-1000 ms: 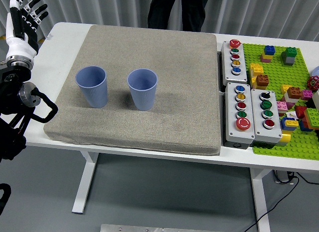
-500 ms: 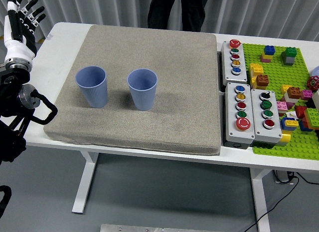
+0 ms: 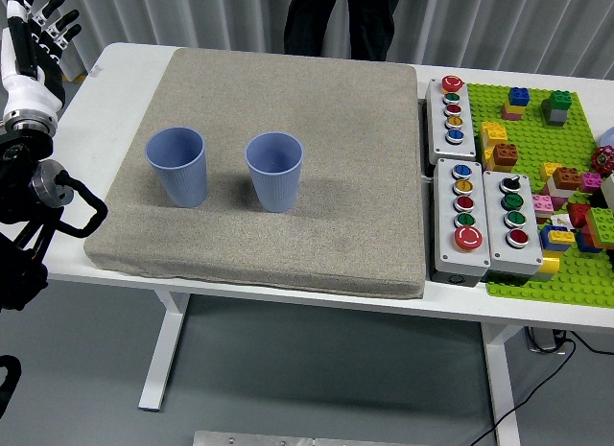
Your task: Pick cup pour cup place
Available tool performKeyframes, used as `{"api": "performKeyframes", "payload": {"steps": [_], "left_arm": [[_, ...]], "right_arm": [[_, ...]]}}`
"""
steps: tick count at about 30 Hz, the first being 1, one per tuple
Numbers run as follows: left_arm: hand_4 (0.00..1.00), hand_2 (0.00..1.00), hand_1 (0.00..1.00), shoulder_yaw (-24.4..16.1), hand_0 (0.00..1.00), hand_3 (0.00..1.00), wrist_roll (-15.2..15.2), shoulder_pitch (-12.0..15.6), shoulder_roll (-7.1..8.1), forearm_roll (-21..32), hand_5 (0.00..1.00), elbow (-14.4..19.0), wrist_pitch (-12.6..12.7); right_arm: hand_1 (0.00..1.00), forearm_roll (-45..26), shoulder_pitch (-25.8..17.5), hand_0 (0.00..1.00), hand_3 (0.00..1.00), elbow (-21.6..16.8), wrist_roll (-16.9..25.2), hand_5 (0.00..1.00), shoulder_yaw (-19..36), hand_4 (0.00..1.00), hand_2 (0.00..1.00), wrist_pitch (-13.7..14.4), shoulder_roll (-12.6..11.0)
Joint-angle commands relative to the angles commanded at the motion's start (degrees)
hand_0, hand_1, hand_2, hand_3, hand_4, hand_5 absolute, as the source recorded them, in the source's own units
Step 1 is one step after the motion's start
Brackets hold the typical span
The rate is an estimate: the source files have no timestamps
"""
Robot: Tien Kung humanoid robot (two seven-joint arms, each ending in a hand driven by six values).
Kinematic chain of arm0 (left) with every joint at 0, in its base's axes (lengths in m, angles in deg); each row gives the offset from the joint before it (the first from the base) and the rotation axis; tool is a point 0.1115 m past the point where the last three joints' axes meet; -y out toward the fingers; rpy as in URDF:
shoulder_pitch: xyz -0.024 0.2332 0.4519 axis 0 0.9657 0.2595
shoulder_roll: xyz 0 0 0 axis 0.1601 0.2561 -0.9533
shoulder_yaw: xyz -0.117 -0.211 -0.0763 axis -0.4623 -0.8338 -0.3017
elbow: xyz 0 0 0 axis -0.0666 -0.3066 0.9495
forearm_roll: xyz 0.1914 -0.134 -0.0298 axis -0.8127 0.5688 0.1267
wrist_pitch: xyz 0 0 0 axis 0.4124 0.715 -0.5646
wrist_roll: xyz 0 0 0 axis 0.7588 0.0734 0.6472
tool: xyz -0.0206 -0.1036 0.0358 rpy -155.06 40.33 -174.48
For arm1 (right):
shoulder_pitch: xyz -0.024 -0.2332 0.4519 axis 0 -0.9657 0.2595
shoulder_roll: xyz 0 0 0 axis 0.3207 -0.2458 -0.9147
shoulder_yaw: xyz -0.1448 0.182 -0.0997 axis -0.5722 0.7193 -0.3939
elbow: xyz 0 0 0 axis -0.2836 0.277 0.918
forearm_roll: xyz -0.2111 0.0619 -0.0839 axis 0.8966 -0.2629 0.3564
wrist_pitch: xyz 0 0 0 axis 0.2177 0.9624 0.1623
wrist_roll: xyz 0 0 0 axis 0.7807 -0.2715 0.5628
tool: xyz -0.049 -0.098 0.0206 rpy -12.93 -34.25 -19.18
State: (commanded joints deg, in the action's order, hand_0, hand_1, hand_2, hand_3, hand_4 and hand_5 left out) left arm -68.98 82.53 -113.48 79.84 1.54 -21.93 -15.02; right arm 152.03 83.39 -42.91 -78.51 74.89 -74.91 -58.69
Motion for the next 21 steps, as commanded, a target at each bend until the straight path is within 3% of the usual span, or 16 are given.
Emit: {"api": "performKeyframes", "payload": {"steps": [21], "left_arm": [[0.849,0.816,0.729,0.1,0.74,0.904,-0.4,-0.2,0.21,-1.2,0.998,0.4,0.2]], "right_arm": [[0.661,-0.1,-0.1,0.692,0.583,0.0,0.3,0.002,0.1,0.002,0.585,0.0,-0.2]]}}
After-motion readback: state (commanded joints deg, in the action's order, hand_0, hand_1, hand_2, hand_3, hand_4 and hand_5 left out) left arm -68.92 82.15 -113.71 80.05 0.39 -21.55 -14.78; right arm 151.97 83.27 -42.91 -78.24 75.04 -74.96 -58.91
